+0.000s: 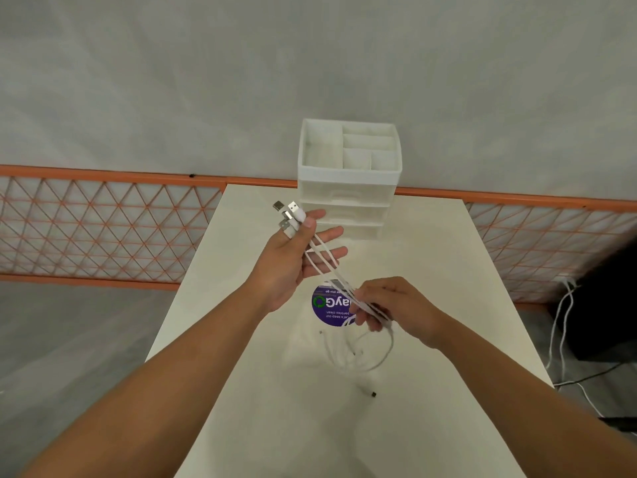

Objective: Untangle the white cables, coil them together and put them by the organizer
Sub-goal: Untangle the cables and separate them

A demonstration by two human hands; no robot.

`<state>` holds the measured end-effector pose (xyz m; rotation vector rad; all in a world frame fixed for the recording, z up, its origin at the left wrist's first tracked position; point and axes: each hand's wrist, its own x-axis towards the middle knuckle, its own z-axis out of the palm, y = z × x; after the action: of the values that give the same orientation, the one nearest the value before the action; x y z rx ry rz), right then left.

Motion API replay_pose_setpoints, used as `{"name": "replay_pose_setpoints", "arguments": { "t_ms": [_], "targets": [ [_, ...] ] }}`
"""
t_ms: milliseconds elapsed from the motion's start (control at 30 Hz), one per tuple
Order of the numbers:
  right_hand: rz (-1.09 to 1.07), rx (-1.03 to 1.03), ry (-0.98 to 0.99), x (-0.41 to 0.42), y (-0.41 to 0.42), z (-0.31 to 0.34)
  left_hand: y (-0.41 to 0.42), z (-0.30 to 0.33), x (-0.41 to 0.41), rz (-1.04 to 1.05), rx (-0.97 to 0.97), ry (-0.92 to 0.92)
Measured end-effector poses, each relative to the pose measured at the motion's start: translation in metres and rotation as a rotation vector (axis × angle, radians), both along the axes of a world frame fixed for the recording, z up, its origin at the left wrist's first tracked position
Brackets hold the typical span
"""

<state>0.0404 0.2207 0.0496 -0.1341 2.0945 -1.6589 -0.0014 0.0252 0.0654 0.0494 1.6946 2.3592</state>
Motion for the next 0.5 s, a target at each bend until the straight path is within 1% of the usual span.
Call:
{"name": "replay_pose_setpoints", "arguments": {
  "t_ms": [67,133,233,367,433,500],
  "targets": [
    [0.067,-0.038,-0.069,-0.003,-0.006,0.007,0.004,0.0,0.004,-0.066,-0.054,-0.005],
    [0.087,-0.079,-0.079,-0.009,-0.018,0.018,0.01,0.0,0.007,-0.132,-0.133,0.023],
    [-0.015,-0.069,0.016,-0.018,-0.036,0.028,0.015,0.0,0.01,-0.155,-0.165,0.057],
    [-0.185,-0.111,0.154,-0.017,-0.045,0.019,0.007,0.0,0.007,-0.159,-0.252,0.114],
    [-0.22,-0.147,0.18,-0.013,-0.045,0.015,0.005,-0.002,0.008,-0.164,-0.231,0.105],
    [-0.213,-0.146,0.201,-0.011,-0.046,0.012,0.005,-0.003,0.009,-0.145,-0.167,0.071]
  ]
}}
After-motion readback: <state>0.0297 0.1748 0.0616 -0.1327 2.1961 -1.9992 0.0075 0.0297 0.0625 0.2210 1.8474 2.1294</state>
